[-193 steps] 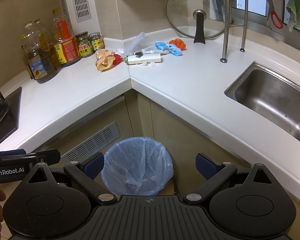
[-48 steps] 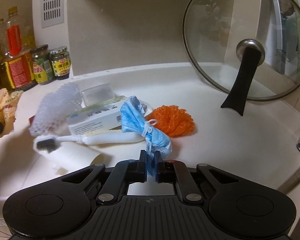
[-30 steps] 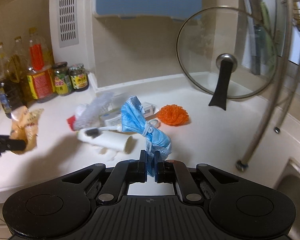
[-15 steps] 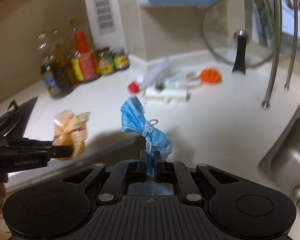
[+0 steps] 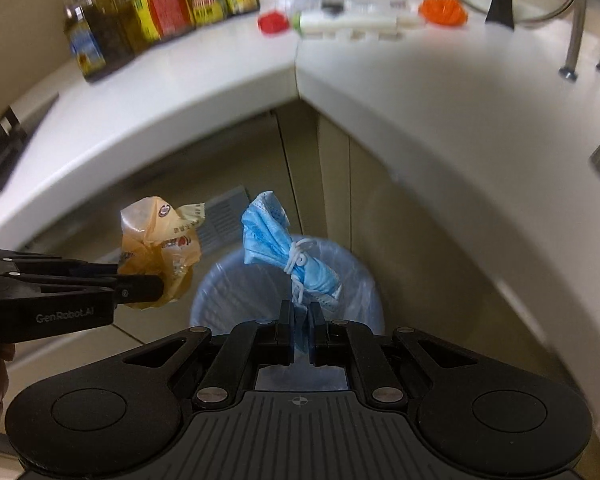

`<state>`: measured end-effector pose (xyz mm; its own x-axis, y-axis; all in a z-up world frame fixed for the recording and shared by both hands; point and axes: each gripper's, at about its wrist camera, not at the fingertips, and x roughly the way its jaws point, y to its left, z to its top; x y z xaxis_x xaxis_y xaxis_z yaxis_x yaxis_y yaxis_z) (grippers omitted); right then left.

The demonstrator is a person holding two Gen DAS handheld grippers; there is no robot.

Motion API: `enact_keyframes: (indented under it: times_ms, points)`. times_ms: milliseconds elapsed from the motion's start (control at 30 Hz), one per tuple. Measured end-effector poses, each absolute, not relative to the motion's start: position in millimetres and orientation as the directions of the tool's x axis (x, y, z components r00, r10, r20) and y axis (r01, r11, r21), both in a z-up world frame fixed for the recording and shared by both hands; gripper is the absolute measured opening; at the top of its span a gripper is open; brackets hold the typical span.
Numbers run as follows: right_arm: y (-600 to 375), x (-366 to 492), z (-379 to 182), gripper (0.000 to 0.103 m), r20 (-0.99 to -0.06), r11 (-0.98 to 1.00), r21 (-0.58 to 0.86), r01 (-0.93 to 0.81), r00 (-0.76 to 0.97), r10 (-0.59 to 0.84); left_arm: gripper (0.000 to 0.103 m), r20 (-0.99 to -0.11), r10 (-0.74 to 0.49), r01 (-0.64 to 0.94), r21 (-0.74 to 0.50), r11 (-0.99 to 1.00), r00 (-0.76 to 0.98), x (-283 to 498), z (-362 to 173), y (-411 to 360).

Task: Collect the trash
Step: 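Carry the yellow bag and blue mask with both tools over the bin, then open the left tool to drop the bag while the right tool drops the mask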

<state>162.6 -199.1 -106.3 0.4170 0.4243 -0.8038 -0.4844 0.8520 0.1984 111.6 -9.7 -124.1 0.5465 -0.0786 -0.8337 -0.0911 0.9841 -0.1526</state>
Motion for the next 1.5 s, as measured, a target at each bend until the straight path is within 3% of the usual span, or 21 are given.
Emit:
enact_keyframes:
  times_ms: [700, 1300, 1367, 1500]
  points:
    - [-182.8, 218.7, -225.6, 0.007, -0.892, 0.855, 0.222, -0.468, 0.256, 0.372, 0.022, -0.918, -0.073, -0.164, -0.148, 0.975, 0.391, 162.0, -234.1, -11.3]
    - [-178.9, 221.5, -240.2, 0.007, -0.901, 0.864, 0.226, -0.45, 0.24, 0.361, 0.023, -0.93, -0.063, -0.167, -0.131, 0.977, 0.362, 171.5, -250.0, -15.9]
    - [-178.7, 221.7, -240.5, 0.007, -0.901, 0.864, 0.228, -0.449, 0.239, 0.362, 0.024, -0.929, -0.064, -0.171, -0.135, 0.976, 0.364, 172.2, -249.6, -14.7]
    - [-178.7, 220.8, -241.0, 0.007, -0.9, 0.863, 0.233, -0.448, 0.237, 0.365, 0.039, -0.926, -0.057, -0.206, -0.142, 0.968, 0.373, 173.1, -247.0, -10.9]
